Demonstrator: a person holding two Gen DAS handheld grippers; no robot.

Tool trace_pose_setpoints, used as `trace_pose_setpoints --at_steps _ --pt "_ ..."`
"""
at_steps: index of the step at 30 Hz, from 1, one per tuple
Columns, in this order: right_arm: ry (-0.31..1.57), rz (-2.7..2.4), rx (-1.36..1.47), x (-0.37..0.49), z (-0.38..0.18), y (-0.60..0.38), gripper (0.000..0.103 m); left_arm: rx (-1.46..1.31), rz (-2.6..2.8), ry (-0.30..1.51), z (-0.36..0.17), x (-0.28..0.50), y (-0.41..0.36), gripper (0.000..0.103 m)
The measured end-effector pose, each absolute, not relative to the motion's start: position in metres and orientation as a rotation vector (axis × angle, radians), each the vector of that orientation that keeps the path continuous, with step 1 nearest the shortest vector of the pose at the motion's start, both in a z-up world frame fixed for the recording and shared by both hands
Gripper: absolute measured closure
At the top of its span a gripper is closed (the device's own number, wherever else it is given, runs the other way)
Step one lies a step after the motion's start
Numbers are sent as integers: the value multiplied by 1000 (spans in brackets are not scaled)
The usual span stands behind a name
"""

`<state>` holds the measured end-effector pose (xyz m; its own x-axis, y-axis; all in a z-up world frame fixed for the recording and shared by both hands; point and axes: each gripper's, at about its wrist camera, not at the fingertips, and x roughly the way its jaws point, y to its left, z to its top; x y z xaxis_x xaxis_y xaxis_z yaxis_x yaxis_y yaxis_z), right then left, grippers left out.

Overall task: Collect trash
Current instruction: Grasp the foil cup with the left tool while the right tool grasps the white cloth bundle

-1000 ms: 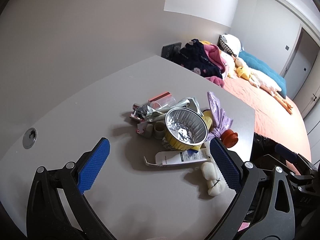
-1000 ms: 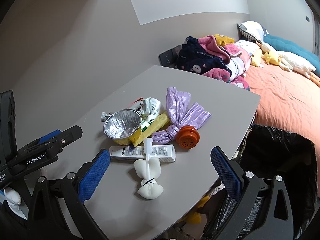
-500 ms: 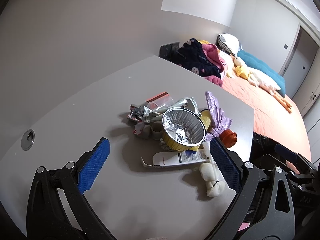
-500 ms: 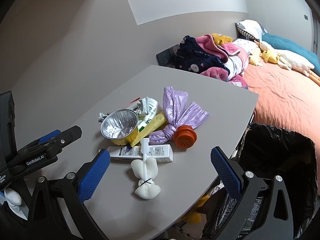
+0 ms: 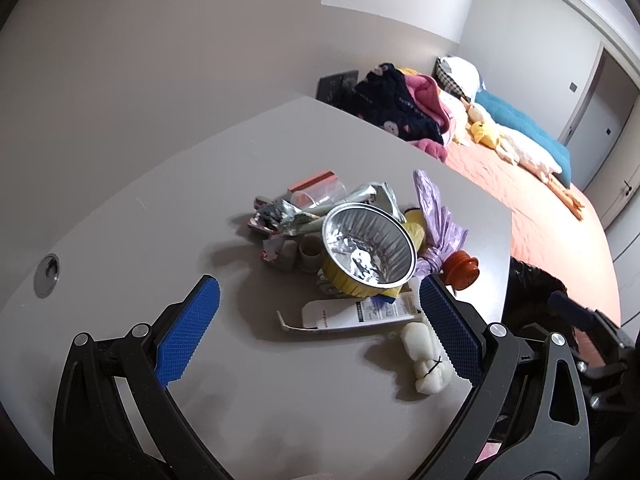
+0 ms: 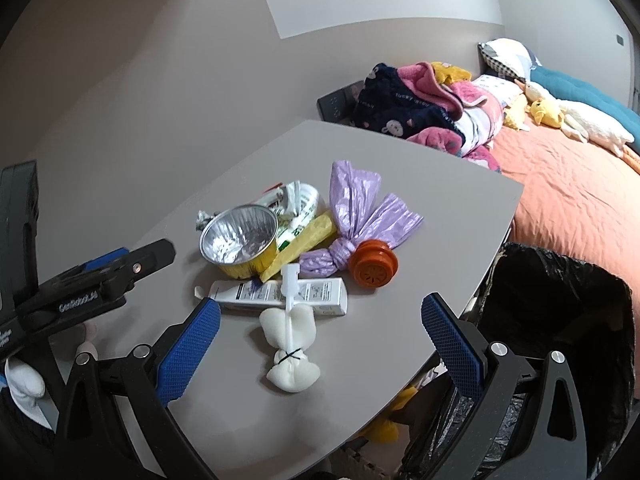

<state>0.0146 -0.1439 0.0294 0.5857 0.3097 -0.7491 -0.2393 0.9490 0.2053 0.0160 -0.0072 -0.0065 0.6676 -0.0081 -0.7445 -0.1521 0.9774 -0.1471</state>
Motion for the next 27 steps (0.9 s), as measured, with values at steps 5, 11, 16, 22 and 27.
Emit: trace_pose_setpoints --at_steps 5,11,16,22,27 --pt "938 346 90 16 18 -140 5 -231 65 845 -10 23 -7 11" --pt "1000 364 95 19 4 -135 19 -225 20 868 -16 33 -9 19" --pt "1057 392 103 23 -9 -131 27 -217 15 913 -26 48 -11 20" --pt "1120 421 119 32 -26 -124 35 -229 23 965 -36 65 -9 26" --pt "1151 435 124 38 -37 -120 36 -233 30 1008 -46 76 -7 33"
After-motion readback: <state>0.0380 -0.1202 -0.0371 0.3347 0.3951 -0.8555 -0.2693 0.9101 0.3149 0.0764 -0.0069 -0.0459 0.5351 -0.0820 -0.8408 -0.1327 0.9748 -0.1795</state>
